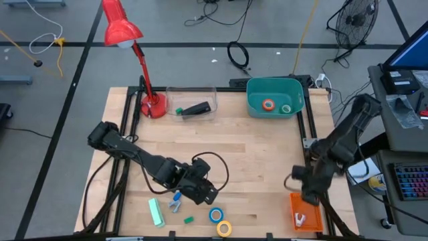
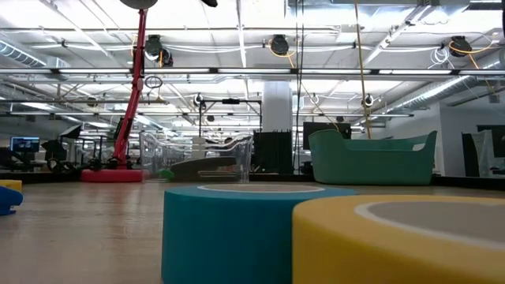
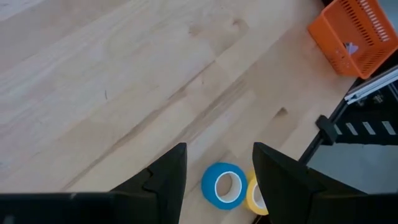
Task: Pick and place Stapler, Stapler remover, tape
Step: Adjust the orange bin
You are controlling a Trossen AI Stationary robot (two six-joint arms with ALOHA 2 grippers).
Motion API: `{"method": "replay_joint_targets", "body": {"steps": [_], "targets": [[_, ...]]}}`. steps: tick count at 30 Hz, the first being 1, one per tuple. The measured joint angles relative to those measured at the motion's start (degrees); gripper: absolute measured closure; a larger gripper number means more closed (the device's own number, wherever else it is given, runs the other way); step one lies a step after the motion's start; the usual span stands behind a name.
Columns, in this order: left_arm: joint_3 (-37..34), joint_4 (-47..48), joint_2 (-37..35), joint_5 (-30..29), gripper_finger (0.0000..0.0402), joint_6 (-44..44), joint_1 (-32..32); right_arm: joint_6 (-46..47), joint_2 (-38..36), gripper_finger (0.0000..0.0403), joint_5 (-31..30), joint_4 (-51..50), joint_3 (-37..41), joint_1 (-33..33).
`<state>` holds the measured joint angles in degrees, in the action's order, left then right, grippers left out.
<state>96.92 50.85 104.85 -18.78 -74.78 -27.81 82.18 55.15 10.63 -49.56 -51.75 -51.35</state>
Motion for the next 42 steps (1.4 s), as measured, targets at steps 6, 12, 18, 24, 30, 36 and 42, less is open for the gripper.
{"method": "replay_joint_targets", "body": {"steps": [6, 12, 18, 24, 30, 36, 42], "targets": [[0.00, -0.07, 0.03, -0.67, 0.0215, -0.01, 0.02, 2.60, 9.11, 0.0402, -1.83, 0.05, 0.01, -6.36], [0.00, -0.18, 0.03, -0.84, 0.0215, -0.11, 0.17, 3.99, 16.17, 0.0402, -2.96, 2.97, 2.41, -9.15], [0.00, -1.54, 0.03, -0.86, 0.0215, -0.64, -0.06, 4.14, 19.83, 0.0402, -4.53, 9.17, 5.06, -9.53], [-0.02, -1.51, 0.03, -2.34, 0.0215, -1.82, -0.46, 4.14, 21.53, 0.0402, -7.71, 10.01, 6.25, -9.41], [-0.02, -1.49, 0.03, -3.97, 0.0215, -2.60, -0.79, 4.13, 21.91, 0.0403, -8.55, 10.80, 7.02, -9.40], [-0.02, -1.48, 0.03, -4.82, 0.0215, -3.41, -0.78, 3.68, 21.93, 0.0403, -10.68, 13.37, 7.64, -8.58], [-0.02, -1.46, 0.03, -4.82, 0.0215, -3.77, -0.76, 1.32, 21.93, 0.0403, -10.85, 15.05, 8.21, -6.70]]}}
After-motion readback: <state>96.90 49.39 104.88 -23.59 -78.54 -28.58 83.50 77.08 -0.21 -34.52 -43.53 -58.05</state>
